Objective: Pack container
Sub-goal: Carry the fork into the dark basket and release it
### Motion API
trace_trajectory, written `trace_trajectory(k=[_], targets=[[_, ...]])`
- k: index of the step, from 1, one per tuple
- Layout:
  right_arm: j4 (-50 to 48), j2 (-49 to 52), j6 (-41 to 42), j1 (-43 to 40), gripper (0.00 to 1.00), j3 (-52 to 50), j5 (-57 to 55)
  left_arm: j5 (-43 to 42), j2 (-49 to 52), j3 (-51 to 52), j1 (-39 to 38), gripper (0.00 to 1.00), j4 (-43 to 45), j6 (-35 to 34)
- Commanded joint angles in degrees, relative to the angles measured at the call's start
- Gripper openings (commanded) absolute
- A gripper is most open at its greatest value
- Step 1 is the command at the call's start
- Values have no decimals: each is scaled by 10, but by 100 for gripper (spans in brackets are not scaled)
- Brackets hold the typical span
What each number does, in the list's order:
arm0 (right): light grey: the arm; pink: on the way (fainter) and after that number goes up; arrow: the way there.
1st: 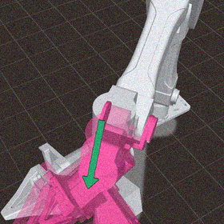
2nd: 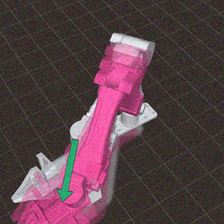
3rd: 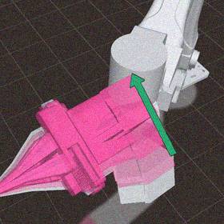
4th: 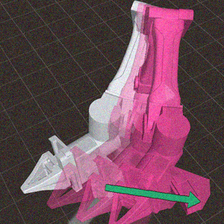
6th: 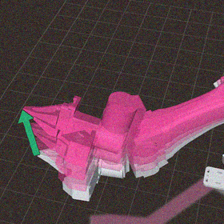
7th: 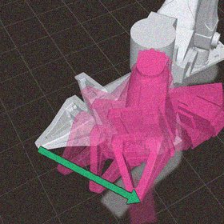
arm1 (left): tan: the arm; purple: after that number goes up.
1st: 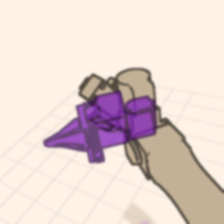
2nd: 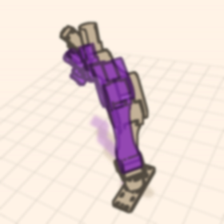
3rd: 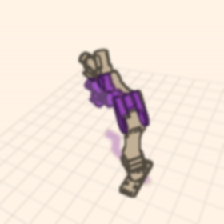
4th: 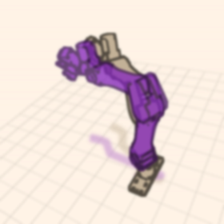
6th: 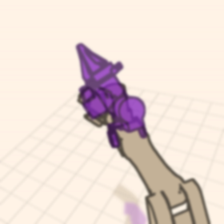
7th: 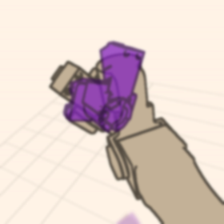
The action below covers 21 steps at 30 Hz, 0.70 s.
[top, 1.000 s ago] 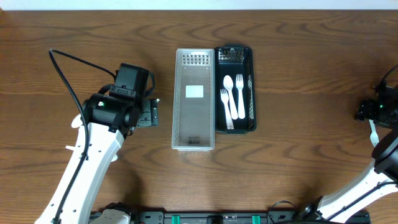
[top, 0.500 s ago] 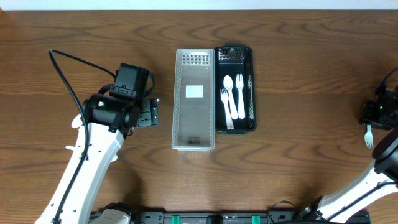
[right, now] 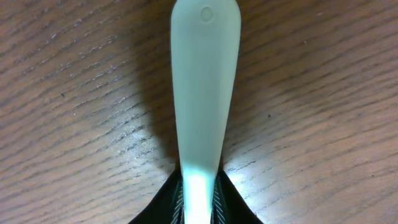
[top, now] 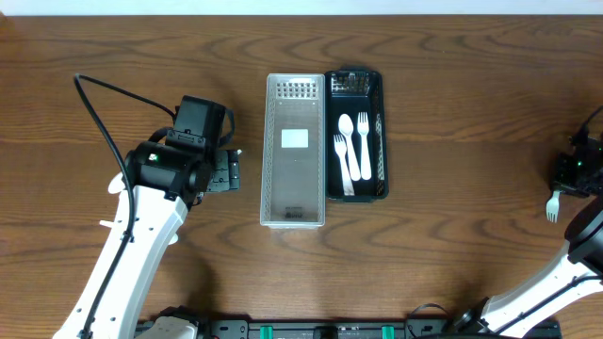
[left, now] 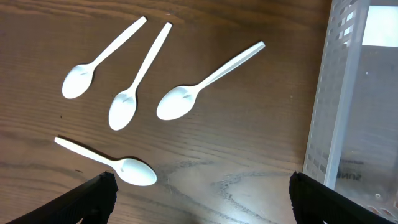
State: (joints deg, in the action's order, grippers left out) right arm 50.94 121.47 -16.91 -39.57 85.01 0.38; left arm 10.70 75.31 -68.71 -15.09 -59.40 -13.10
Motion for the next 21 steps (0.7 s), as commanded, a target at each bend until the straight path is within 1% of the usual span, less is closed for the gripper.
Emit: trace_trajectory(k=[1,2,4,10,12,17,21], targets=[[-3,15,7,-5,7,-4,30,3,-1,2,3,91,-2,3],[-5,14,7,-5,6,-4,31,3,-1,2,3,91,-2,3],[-7,14,9,-5,1,-4,31,3,-1,2,3,91,-2,3],[-4,5,47,8,1,3,33,3,-1,2,3,91,-1,3],[5,-9,47,21,1,12,45,3,-1,2,3,91,-1,3],[35,-79,67,84,1,40,120,3,-1,2,3,91,-1,3],[60,-159,82,171,1,57,120,3,-1,2,3,91,-1,3]])
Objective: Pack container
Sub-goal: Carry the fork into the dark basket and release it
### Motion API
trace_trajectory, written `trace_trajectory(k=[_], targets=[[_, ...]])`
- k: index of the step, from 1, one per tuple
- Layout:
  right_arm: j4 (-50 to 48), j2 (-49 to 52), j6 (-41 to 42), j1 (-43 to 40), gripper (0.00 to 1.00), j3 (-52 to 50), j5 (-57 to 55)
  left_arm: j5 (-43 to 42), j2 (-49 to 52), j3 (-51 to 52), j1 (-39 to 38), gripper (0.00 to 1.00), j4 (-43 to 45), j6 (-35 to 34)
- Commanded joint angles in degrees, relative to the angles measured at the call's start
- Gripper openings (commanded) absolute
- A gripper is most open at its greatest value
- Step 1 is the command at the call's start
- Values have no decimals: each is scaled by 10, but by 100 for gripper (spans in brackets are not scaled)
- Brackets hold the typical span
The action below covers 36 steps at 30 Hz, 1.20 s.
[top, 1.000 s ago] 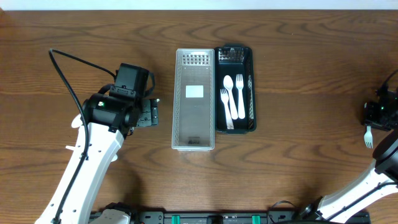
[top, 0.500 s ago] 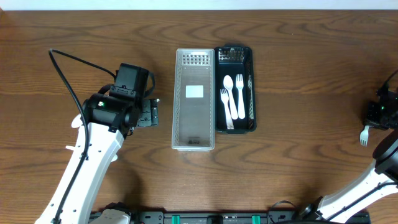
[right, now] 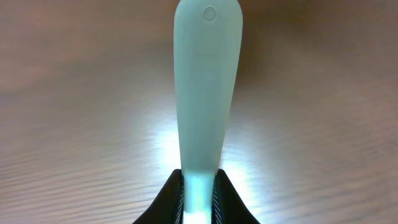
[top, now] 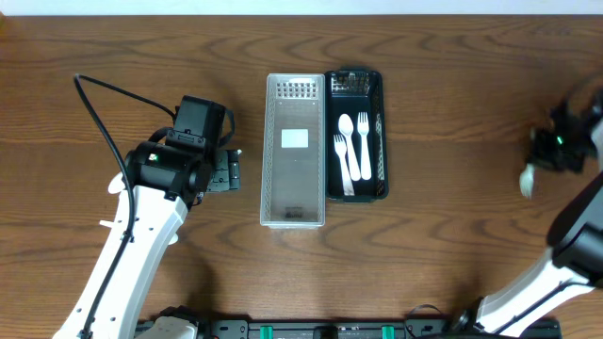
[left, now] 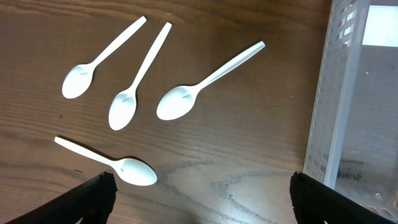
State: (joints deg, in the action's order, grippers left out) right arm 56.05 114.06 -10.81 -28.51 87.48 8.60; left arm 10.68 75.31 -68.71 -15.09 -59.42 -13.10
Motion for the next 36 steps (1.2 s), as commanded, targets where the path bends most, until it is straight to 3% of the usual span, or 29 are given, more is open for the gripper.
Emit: trace_trajectory(k=[1,9,19,25,29,36], targets=[[13,-104,26,84,1,36,33,3,-1,2,3,91,-1,3],[12,-224,125,311,2,45,17,3,-1,2,3,91,-1,3],[14,-174,195,523,1,44,-31,3,-1,2,3,91,-1,3],[18,-87,263,548,1,44,-36,3,-1,2,3,91,-4,3],[12,-42,264,548,2,44,-32,3,-1,2,3,92,-11,3],[-6,-19,264,548,14,44,-33,3,-1,2,3,92,-12,4]])
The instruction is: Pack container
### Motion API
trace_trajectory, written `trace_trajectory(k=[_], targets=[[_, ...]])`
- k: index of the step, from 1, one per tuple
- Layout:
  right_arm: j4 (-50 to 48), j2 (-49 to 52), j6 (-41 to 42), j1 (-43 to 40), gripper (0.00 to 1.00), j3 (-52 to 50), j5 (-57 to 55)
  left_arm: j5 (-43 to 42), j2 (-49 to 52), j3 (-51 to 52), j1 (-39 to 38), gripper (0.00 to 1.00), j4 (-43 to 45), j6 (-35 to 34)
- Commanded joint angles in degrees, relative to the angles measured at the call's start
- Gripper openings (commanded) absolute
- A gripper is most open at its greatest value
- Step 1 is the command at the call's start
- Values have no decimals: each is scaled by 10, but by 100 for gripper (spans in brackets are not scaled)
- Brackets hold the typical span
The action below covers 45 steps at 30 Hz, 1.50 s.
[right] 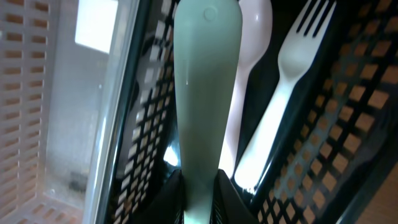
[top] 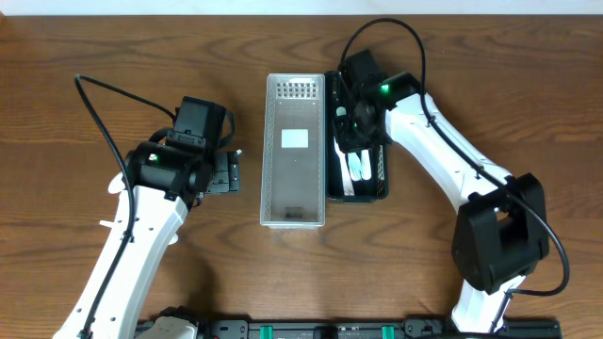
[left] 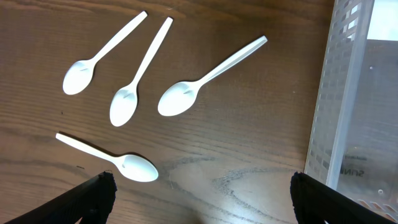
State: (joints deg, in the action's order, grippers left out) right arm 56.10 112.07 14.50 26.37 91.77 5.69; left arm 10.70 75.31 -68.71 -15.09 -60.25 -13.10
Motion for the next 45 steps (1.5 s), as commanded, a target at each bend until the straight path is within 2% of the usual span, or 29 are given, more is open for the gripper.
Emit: trace_trajectory(k=[1,3,6,11,16,19,22,23,24,26,27,31,36,45], targets=[[-11,1,9,-1,19,2,-3,3,-1,2,3,92,-4,6],[-19,1,-5,-2,29,2,-3,3,-1,2,3,92,-4,9],[-28,1,-24,-5,39,2,-4,3,-1,2,3,92,-6,28],[-41,0,-34,-24,40,2,-15,3,-1,2,3,92,-6,34],[-51,-14,-25,-66,39,15,-81,-2,-1,2,2,92,-20,29],[-49,-35,-26,-107,41,37,-134,-2,-1,-13,5,92,-42,136],[-48,-57,-39,-160,57,54,-143,-12,-1,-61,33,92,-59,167],[-45,-63,-39,-176,61,56,-143,-45,0,-80,52,92,-57,191],[-39,-69,-39,-195,62,56,-142,-107,3,-99,76,98,-56,237],[-17,-74,-39,-230,63,56,-132,-225,12,-122,121,98,-57,324],[-7,-74,-39,-244,63,55,-127,-256,18,-123,141,98,-52,355],[22,-70,-39,-290,63,55,-121,-254,71,-121,194,99,-48,409],[9,-70,-40,-313,63,55,-121,-254,175,-121,209,98,-46,459],[5,-70,-50,-316,63,55,-121,-240,335,-121,207,98,-2,451]])
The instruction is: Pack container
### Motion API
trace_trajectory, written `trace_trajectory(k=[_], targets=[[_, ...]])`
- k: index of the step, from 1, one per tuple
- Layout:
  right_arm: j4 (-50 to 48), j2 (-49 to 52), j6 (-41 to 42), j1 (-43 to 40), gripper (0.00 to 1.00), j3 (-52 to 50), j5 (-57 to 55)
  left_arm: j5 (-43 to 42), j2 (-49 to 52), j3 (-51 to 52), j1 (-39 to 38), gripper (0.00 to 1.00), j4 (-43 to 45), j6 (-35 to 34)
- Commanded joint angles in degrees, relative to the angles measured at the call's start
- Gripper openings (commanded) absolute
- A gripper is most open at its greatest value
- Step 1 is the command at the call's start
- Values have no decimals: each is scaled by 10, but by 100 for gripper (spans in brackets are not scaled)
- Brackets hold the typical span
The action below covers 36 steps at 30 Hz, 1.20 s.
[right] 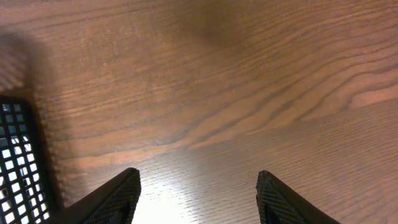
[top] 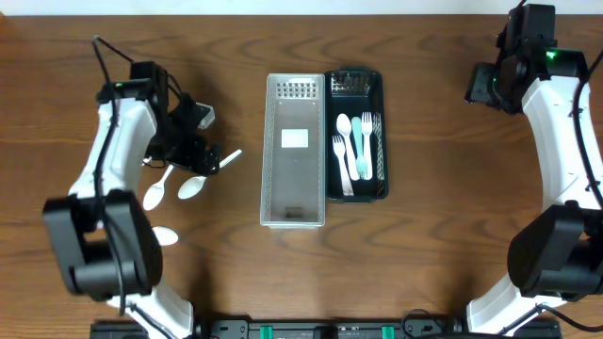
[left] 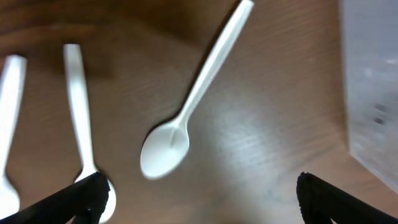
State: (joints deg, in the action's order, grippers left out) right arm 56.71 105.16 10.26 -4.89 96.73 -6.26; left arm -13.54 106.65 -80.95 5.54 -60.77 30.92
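Observation:
The black mesh basket (top: pixel 381 132) holds several white utensils and a pale green fork (top: pixel 358 162). Beside it stands the clear container (top: pixel 295 202), with nothing in it. Three white spoons lie on the wood at the left; one (top: pixel 193 186) (left: pixel 186 112) is just under my left gripper (top: pixel 202 156) (left: pixel 202 199), which hovers open and empty above it. My right gripper (top: pixel 477 87) (right: pixel 196 199) is open and empty over bare wood at the far right, away from the basket, whose corner (right: pixel 15 155) shows at the left edge.
Two more spoons (top: pixel 155 193) (top: pixel 165 235) lie left of the clear container, whose wall (left: pixel 373 81) appears at the right of the left wrist view. The table's back edge runs close behind both arms.
My right gripper was shut on the pale fork over the black basket; it is now open at the far right and the fork lies in the basket. The left arm has shifted over the spoons.
My right gripper was shut on a pale fork at the table's right edge, then held it off the wood, then over the black basket. Now the fork rests in the basket and the gripper is open. My left gripper stayed open above the spoons throughout.

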Motion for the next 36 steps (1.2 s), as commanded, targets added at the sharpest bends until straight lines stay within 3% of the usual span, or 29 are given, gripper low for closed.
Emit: trace_trajectory(k=[1,15,36], targets=[[-1,0,-7,-3,63,5,-2,12,32,1,1,98,9,5],[-2,0,-7,-3,62,5,-2,71,105,2,-3,98,64,-25],[-7,0,-14,-3,63,5,-2,115,110,47,-44,98,99,-51]])
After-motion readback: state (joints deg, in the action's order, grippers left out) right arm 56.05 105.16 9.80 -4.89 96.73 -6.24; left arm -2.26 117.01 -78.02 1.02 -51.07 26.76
